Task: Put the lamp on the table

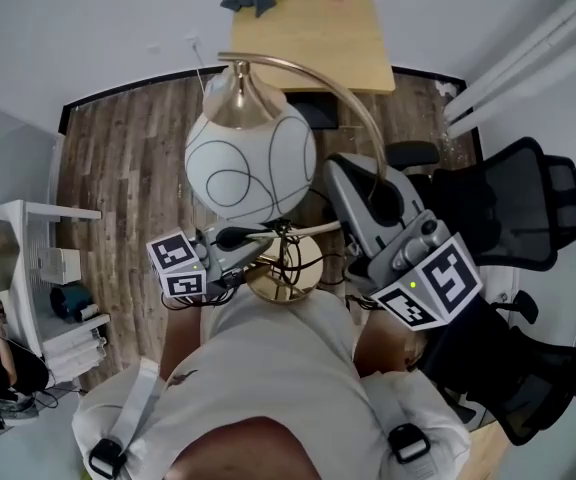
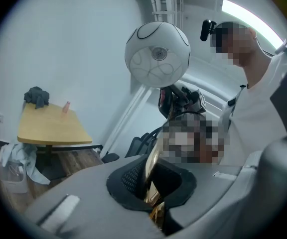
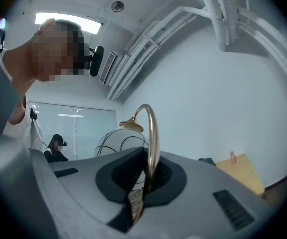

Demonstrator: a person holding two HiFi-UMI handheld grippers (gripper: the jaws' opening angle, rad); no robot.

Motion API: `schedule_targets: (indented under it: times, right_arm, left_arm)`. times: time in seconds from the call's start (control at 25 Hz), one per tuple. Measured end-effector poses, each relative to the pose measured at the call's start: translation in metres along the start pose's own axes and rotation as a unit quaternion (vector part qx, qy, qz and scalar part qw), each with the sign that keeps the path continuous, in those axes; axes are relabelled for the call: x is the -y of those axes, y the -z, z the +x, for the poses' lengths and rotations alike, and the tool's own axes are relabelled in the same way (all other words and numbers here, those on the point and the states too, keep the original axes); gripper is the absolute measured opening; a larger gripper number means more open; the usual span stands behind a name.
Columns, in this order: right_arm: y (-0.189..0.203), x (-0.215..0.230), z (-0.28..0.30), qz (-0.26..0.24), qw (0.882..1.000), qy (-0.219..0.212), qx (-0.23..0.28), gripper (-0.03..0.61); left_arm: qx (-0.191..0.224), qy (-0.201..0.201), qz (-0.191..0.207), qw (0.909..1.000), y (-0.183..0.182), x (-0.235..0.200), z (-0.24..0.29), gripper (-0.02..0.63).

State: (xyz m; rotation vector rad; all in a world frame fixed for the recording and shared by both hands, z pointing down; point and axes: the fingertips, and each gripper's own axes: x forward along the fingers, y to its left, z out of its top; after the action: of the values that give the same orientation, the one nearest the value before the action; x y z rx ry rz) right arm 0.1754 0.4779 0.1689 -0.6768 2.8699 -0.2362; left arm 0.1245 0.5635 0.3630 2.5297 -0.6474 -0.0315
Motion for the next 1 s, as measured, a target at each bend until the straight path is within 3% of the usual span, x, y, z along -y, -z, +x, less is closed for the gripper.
schedule_targets:
  times: [0.36,0.72,1.0]
  right_arm:
    - [0.007,0.036,0.063,0.003,1.000,0.021,-0.009,0.002]
    - [0.012,0.070,0.099,-0.005,0.998,0.062,-0.019,0.002]
    - [0.008,0.091,0.122,-0.011,0.997,0.068,-0.019,0.002]
  left_arm:
    - [-0.009,0.015,-0.004,0.9998,-0.032,-0.066,-0.010,-0.002]
    - [-0.021,0.031,-0.007,0.9993,-0.053,-0.111,-0.008,-0.002]
    - [-0.023,0.040,-0.008,0.9989,-0.070,-0.139,-0.003,-0.002]
